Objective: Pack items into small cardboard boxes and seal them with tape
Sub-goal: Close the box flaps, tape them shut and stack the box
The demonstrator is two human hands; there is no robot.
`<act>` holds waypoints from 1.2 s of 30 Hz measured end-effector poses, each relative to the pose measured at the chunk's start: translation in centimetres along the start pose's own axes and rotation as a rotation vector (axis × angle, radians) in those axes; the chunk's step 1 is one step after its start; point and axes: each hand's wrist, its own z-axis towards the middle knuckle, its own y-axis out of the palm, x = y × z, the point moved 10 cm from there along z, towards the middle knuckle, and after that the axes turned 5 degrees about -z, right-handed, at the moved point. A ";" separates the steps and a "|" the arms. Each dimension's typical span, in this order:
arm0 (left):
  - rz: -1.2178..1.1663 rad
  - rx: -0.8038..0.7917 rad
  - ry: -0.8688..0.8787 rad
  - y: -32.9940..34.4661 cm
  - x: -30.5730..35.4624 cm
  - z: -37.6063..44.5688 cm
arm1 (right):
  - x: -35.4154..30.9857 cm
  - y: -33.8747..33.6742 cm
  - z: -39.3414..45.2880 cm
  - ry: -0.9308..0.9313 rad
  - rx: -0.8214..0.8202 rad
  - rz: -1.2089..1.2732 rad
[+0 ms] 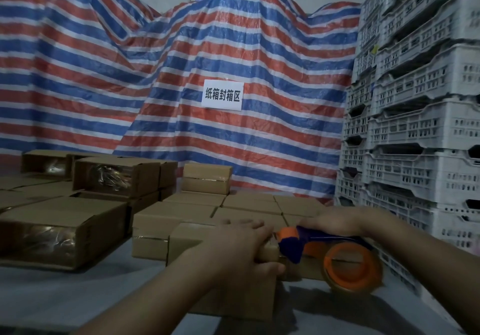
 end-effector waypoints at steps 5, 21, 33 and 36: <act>0.016 0.090 0.040 -0.3 0.2 -0.2 | 2.5 -2.1 -1.8 0.035 0.048 0.175; 0.006 0.120 0.067 -0.9 0.3 -1.2 | -5.0 -0.1 -3.5 0.062 0.103 -1.130; -0.036 0.078 0.089 -0.5 0.5 -0.7 | 1.9 6.5 -7.3 0.227 0.656 -0.539; -0.033 0.034 0.078 -0.4 0.4 -0.1 | 2.1 7.1 -7.5 0.255 0.642 -0.516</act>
